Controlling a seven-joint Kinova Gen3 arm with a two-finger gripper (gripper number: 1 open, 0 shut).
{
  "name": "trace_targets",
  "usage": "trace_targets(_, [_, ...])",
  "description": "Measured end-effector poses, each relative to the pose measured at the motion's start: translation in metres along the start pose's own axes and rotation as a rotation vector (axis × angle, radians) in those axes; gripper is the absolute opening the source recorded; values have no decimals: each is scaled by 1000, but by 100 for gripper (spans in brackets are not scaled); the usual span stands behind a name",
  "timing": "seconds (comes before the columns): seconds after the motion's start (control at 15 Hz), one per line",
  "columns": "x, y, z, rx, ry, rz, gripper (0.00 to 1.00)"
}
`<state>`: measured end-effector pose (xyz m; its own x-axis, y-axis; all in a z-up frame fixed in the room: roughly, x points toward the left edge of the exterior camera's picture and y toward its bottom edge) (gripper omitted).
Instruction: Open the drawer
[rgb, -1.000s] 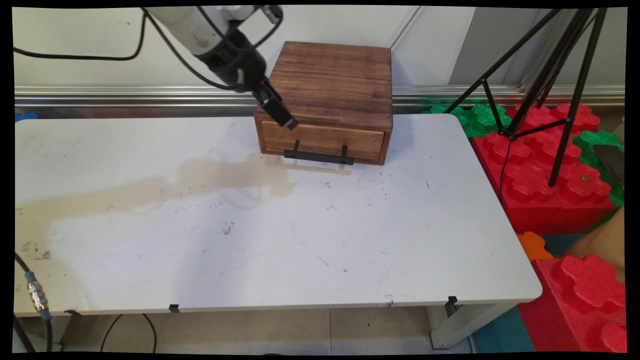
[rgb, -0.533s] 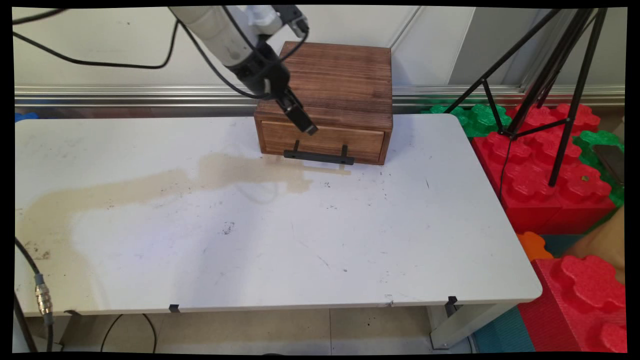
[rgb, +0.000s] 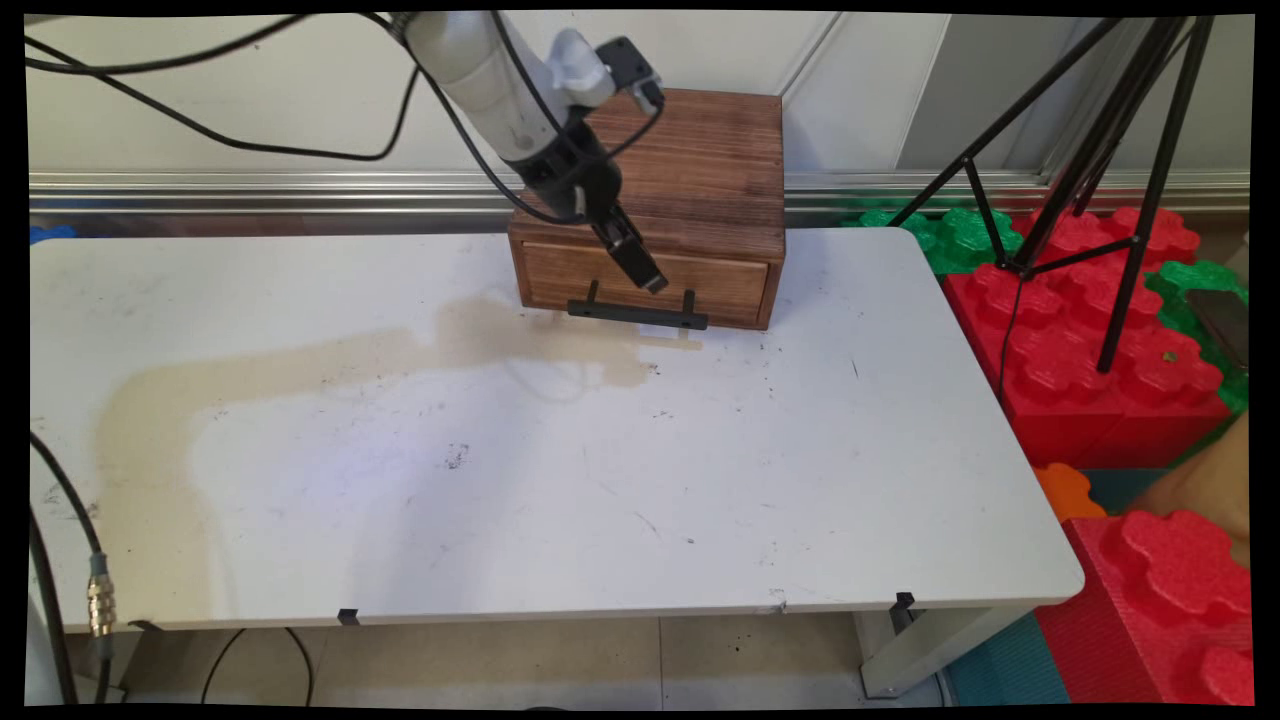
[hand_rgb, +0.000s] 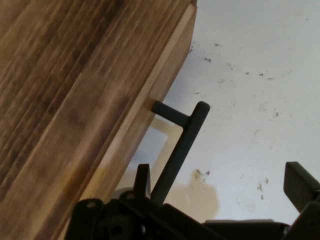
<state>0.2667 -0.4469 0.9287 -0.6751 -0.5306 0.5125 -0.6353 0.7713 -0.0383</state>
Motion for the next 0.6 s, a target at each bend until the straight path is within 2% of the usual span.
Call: trace_targets(0.6, [12, -4, 49, -46, -55, 105, 100])
